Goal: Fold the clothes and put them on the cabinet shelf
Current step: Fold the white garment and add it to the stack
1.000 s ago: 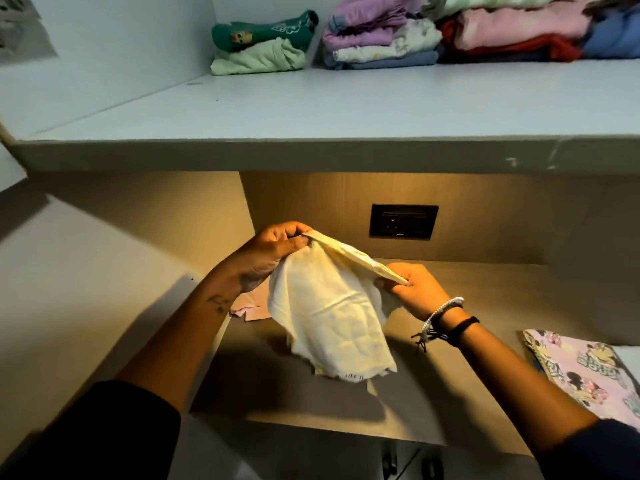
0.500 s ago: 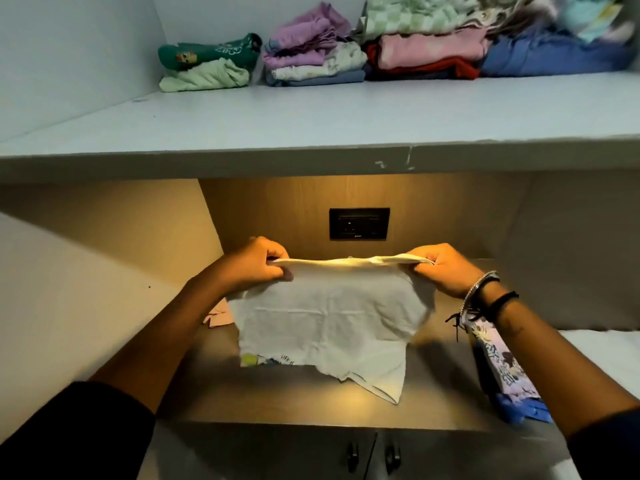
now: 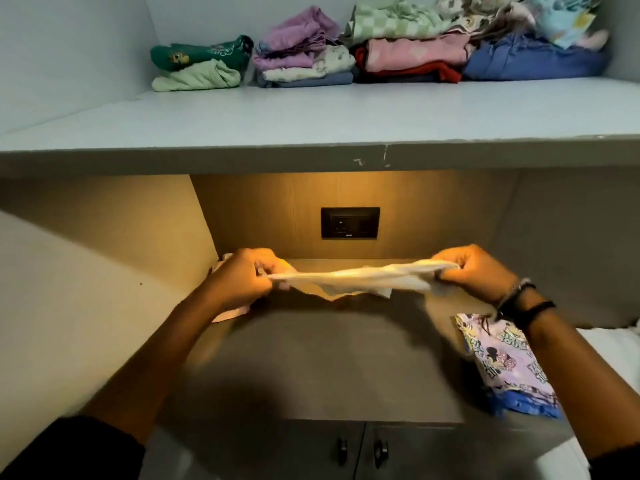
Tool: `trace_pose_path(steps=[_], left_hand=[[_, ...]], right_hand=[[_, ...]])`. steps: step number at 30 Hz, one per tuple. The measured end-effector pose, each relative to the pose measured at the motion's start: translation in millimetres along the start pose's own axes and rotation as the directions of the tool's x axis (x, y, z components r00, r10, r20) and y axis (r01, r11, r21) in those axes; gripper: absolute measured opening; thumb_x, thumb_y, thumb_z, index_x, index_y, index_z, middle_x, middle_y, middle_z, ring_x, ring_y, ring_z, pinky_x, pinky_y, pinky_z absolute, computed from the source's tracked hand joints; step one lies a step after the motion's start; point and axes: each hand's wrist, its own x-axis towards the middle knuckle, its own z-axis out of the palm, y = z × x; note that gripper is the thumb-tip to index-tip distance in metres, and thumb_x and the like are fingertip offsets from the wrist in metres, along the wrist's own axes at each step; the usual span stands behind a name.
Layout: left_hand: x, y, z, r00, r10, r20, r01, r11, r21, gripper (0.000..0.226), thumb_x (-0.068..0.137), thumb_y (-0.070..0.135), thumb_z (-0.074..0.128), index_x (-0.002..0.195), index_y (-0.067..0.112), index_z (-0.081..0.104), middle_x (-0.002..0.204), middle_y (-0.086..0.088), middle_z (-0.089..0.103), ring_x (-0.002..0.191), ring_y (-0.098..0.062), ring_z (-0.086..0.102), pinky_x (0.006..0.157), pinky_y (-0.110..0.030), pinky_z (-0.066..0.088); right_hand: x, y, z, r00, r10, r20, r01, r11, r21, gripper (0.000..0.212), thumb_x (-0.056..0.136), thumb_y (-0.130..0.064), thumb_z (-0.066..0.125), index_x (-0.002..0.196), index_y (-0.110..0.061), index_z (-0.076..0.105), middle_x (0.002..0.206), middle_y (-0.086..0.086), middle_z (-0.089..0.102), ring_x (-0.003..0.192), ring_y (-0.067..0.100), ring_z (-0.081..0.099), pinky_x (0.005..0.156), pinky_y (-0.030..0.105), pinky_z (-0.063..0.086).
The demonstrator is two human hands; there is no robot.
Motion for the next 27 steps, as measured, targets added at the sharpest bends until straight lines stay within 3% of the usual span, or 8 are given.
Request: trace_pose_path(steps=[3,8,14,19,21,24,25,27], left_hand=[[-41,-17,35,0.945,-0.111,0.307,0.121,0.993,-0.013,0.007,0.074,0.031,0.081,0.074,0.032,0.074,0.091,0.008,0.068,0.089,-0.011,0.061,0.074,-0.032,0.057],[-73,-40,87,0.831,-0.195,0.521,0.230,0.973,-0.002,0.014,0.083,0.017,0.072,0.078,0.029,0.071,0.090,0.008,0.070,0.091,-0.008,0.065,0.083,-0.025,0.056],[-53,-62,95,0.833,-0.224,0.506,0.347,0.924,-0.163,0.012,0.080,0.020,0.077,0.090,0.023,0.071,0.092,0.003,0.071,0.087,-0.009,0.066,0.070,-0.017,0.054],[-7,-79,101,0.857,-0.309,0.412,0.406,0.897,-0.172,0.014,0.079,0.016,0.079,0.088,0.018,0.068,0.094,-0.004,0.070,0.094,-0.025,0.065,0.081,-0.031,0.054],[4,-83,110,0.884,-0.345,0.316,0.403,0.905,-0.139,0.017,0.079,0.015,0.078,0.090,0.021,0.066,0.096,-0.001,0.067,0.096,-0.025,0.063,0.086,-0.036,0.054],[-1,-91,135,0.934,-0.327,0.142,0.288,0.928,0.238,0.048,0.077,0.026,0.078,0.120,0.024,0.058,0.125,0.000,0.057,0.115,-0.024,0.054,0.096,-0.039,0.049],[-6,-94,143,0.949,-0.293,0.116,0.241,0.912,0.332,0.057,0.078,0.031,0.076,0.130,0.027,0.052,0.136,0.000,0.050,0.124,-0.024,0.047,0.102,-0.040,0.043],[-16,-98,155,0.966,-0.238,0.098,0.185,0.906,0.381,0.060,0.085,0.034,0.069,0.140,0.029,0.045,0.150,0.000,0.040,0.137,-0.024,0.036,0.111,-0.041,0.032]], right_hand=[[-44,31,20,0.962,0.190,0.196,-0.199,0.980,0.028,0.009,0.070,-0.017,0.079,0.065,-0.012,0.074,0.062,0.001,0.064,0.059,0.010,0.055,0.057,0.026,0.042],[-90,71,59,0.844,0.394,0.364,-0.431,0.902,0.024,0.031,0.072,-0.032,0.078,0.073,-0.001,0.071,0.065,0.006,0.061,0.061,0.017,0.050,0.057,0.025,0.040],[-79,87,84,0.855,0.512,0.082,-0.517,0.831,0.204,0.016,0.080,-0.021,0.076,0.072,-0.009,0.070,0.065,0.004,0.068,0.060,0.017,0.061,0.055,0.028,0.048],[-21,87,96,0.870,0.475,-0.135,-0.476,0.879,0.028,0.027,0.079,-0.030,0.075,0.055,-0.025,0.064,0.047,-0.013,0.056,0.052,0.013,0.049,0.044,0.019,0.038],[0,89,101,0.844,0.512,-0.161,-0.518,0.856,0.006,0.010,0.079,-0.029,0.075,0.073,-0.028,0.067,0.073,-0.010,0.070,0.070,0.016,0.059,0.055,0.023,0.046],[9,97,112,0.795,0.552,-0.253,-0.606,0.746,-0.275,0.074,0.081,-0.038,0.072,0.142,-0.020,0.034,0.145,0.008,0.044,0.129,0.029,0.044,0.101,0.045,0.042],[3,95,119,0.810,0.495,-0.315,-0.584,0.727,-0.361,0.079,0.082,-0.042,0.068,0.146,-0.021,0.026,0.149,0.008,0.038,0.135,0.030,0.036,0.105,0.049,0.037],[-19,88,141,0.874,0.348,-0.340,-0.471,0.780,-0.412,0.064,0.085,-0.043,0.060,0.141,-0.022,0.037,0.144,0.008,0.043,0.131,0.028,0.038,0.105,0.048,0.039]])
